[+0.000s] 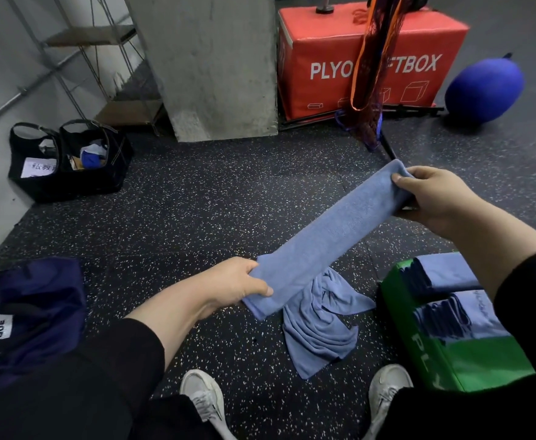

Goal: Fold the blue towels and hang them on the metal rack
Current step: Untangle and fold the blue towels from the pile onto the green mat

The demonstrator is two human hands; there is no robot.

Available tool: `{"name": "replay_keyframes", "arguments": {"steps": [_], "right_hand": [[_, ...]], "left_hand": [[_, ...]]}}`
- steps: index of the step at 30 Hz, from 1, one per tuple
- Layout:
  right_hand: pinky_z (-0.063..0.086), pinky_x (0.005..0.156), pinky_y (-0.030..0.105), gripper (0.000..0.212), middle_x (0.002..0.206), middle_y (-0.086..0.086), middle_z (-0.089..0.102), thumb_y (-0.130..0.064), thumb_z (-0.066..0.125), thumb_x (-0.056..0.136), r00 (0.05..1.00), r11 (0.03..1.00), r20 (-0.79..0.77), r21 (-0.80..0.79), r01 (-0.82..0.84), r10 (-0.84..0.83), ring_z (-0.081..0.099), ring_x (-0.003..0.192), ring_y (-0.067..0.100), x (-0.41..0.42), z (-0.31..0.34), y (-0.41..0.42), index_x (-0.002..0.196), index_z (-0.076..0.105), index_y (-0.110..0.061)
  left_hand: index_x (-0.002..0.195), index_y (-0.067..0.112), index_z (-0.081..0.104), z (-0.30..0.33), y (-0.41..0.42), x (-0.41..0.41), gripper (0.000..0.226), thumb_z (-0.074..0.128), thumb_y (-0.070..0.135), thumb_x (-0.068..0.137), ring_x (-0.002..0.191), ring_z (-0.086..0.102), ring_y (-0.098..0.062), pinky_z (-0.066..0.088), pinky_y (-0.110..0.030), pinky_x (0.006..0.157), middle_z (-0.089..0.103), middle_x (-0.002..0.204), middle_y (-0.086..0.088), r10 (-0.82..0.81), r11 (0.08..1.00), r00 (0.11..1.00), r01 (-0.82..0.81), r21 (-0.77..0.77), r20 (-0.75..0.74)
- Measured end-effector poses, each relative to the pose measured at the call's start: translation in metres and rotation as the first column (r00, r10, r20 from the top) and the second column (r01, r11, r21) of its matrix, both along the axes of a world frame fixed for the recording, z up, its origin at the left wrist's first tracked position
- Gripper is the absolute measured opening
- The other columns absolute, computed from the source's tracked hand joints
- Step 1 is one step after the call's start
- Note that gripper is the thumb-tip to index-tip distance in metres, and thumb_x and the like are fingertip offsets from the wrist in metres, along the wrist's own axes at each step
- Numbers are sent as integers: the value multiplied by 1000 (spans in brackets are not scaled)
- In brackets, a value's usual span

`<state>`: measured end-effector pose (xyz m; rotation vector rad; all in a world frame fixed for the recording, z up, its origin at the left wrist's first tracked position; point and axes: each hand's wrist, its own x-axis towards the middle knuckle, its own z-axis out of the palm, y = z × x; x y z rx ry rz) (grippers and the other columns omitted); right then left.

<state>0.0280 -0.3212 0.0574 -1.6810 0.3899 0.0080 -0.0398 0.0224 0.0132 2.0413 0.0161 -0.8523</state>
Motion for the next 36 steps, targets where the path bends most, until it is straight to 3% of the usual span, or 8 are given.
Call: {"name": "replay_keyframes", "arguments": {"steps": [5, 9, 15, 19, 24, 29, 34, 36], "right_hand": [[60, 60, 28, 9, 102, 15, 67, -15, 61, 100, 999, 999, -32, -2, 40, -40, 66, 92, 26, -5, -4, -38, 102, 67, -8], [62, 62, 26, 9, 96, 13, 67, -14, 62, 99, 999, 997, -13, -53, 51, -52, 66, 87, 23, -16, 15, -86, 104, 66, -6], [63, 73, 29, 6, 92, 12, 66, -14, 62, 99, 994, 984, -61, -160, 75, -86, 66, 83, 22, -34, 36, -172, 94, 66, -11], [62, 76, 34, 11, 99, 15, 61, -11, 61, 99, 979, 959, -127, -255, 121, -157, 63, 86, 23, -47, 24, -231, 106, 65, -4], [60, 62, 26, 20, 106, 16, 61, -1, 51, 101, 950, 938, -210, -307, 162, -233, 61, 85, 21, -65, -18, -289, 118, 62, 0], [55, 89, 45, 18, 105, 15, 60, 1, 51, 100, 905, 900, -257, -369, 233, -340, 57, 97, 26, -64, -73, -338, 110, 64, -7], [53, 93, 48, 19, 103, 12, 60, -5, 58, 98, 856, 852, -302, -455, 257, -419, 55, 96, 24, -49, -126, -375, 116, 66, -7], [53, 89, 46, 22, 102, 12, 61, -7, 59, 98, 844, 836, -310, -485, 255, -437, 56, 95, 25, -42, -144, -386, 119, 66, -5]], "left_hand": [[93, 16, 74, 5, -9, 11, 29, 79, 33, 71, 87, 71, -25, 49, -41, 86, 77, 98, -15, 73, 997, 993, -71, -31, 88], [96, 11, 75, 27, -40, 21, 11, 77, 14, 85, 95, 74, -32, 53, -47, 96, 79, 93, -8, 61, 990, 991, -44, -136, 120], [97, 2, 74, 31, -123, 26, 10, 74, 6, 88, 94, 73, -35, 54, -51, 96, 77, 95, -16, 105, 941, 989, -67, -330, 100], [104, -5, 71, 9, -181, 32, 18, 72, 7, 90, 101, 71, -42, 54, -53, 96, 75, 104, -25, 155, 893, 988, -144, -427, -9], [111, -13, 63, -42, -250, 44, 30, 72, 8, 91, 86, 65, -32, 56, -44, 81, 71, 104, -29, 172, 880, 978, -205, -429, -115], [109, -4, 66, -90, -306, 55, 21, 70, 11, 95, 82, 65, -28, 57, -43, 78, 73, 99, -21, 162, 901, 971, -219, -376, -177], [88, 10, 60, -130, -351, 68, 11, 67, 8, 96, 72, 61, -23, 56, -39, 75, 65, 82, -7, 168, 927, 975, -206, -315, -143], [99, 9, 60, -142, -365, 72, 9, 68, 8, 95, 72, 61, -23, 56, -36, 70, 63, 86, -8, 174, 933, 980, -196, -301, -98]]}}
